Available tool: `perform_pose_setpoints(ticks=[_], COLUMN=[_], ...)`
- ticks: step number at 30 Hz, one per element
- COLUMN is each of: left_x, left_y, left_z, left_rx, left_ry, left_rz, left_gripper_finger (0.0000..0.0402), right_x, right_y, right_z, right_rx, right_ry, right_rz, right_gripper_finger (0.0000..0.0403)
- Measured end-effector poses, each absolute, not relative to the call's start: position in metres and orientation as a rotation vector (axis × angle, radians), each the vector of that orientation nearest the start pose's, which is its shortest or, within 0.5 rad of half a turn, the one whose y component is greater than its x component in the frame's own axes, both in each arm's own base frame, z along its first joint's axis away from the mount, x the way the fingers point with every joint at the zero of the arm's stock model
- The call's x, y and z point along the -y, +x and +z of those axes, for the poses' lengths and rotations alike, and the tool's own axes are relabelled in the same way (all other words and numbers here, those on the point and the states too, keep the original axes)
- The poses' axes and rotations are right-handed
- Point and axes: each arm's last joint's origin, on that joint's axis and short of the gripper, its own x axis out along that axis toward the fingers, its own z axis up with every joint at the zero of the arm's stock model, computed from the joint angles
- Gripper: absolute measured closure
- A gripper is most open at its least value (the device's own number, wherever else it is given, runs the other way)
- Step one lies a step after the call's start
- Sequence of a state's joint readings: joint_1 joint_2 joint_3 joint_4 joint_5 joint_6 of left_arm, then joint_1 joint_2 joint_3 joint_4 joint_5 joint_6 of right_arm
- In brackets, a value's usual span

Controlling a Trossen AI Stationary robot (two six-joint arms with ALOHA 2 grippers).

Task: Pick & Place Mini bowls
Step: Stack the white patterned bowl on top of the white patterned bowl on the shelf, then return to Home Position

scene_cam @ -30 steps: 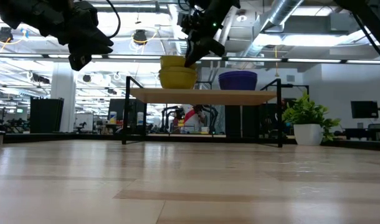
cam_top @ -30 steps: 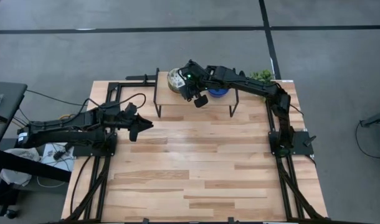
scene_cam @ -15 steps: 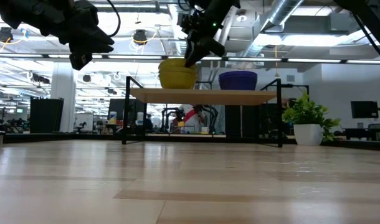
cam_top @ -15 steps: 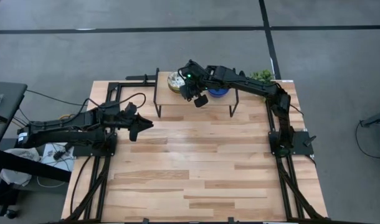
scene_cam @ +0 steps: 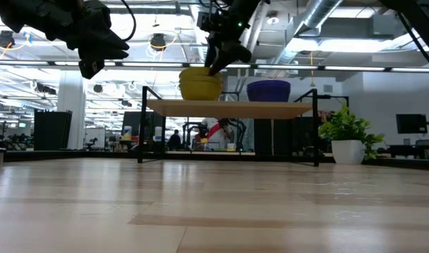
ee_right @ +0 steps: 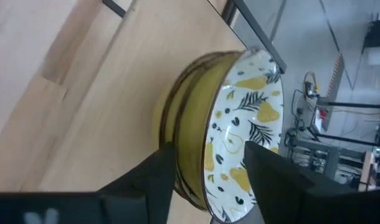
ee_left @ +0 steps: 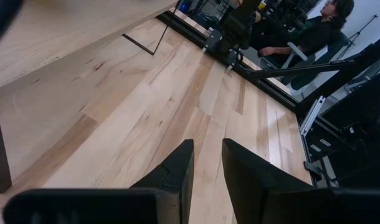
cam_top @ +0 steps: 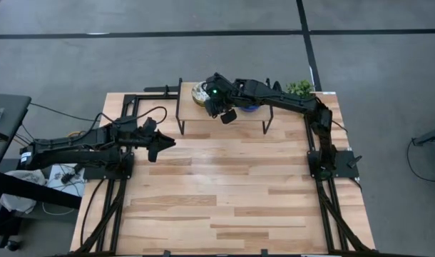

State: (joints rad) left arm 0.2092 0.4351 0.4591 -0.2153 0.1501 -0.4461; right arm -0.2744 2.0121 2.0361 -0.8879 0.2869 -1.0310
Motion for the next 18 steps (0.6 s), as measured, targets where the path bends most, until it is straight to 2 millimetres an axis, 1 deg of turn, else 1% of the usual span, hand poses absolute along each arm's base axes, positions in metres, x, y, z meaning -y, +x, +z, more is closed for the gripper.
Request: perform_pose_setpoints(ticks=[4,8,13,18], left_x=[-0.02,-0.02,-0.02,-0.02], left_y=[0.117,0.117,0.117,0.117], left_z=[0.262,0.263,0.263,0.263], left_rx=[-0.172,-0.171,-0.172,-0.171], left_ry=[-0.479,-0.479,-0.479,-0.479], left_rz=[0.1,0.1,0.1,0.1], left_gripper_finger=[0.032,0.032,0.032,0.032], right_x=[0.117,0.108,0.095,0.086], right_y=[0.422,0.424,0.425,0.422], right_z=[0.336,0.338,0.343,0.356], right_rx=[-1.079,-1.088,-1.103,-1.058], right_ry=[-0.976,-1.02,-1.09,-1.114], right_rz=[-0.05,-0.068,-0.101,-0.13], right_gripper_finger=[0.02,0.0186,0.0184,0.0188])
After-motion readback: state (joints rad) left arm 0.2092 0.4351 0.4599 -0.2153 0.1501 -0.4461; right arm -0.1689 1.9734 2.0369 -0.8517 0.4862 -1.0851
